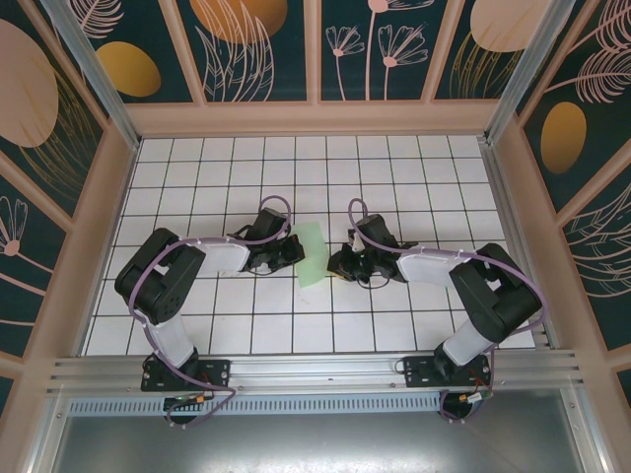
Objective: Fold a paper plane with a square sheet of paper (pick it up from the middle)
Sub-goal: Third fold the triangle at the center of the table.
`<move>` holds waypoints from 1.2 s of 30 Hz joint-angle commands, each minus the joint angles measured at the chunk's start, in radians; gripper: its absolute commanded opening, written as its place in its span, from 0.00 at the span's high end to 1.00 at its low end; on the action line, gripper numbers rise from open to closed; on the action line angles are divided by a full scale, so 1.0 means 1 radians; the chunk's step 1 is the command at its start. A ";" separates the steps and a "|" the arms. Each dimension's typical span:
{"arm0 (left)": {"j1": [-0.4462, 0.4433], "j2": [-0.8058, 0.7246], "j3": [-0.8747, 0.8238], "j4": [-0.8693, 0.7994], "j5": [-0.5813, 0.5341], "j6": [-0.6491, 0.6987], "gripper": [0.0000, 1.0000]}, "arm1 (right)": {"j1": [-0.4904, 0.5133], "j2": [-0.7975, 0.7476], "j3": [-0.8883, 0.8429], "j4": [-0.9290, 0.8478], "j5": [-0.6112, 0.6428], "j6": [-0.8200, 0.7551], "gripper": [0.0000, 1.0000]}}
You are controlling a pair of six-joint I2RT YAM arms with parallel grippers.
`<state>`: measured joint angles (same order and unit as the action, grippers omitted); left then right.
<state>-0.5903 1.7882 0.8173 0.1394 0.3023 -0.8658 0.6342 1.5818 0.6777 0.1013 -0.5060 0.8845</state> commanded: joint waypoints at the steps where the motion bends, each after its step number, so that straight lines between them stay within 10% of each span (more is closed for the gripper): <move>1: -0.006 -0.010 -0.001 -0.049 -0.017 0.024 0.96 | -0.003 0.016 0.008 -0.031 -0.001 0.014 0.93; 36: -0.006 0.030 0.043 -0.131 -0.070 0.075 0.98 | 0.079 0.072 0.079 0.112 0.005 0.059 1.00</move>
<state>-0.5903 1.7916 0.8722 0.0410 0.2352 -0.8124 0.6998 1.6196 0.7242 0.1547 -0.4957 0.9516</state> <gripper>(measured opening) 0.068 0.055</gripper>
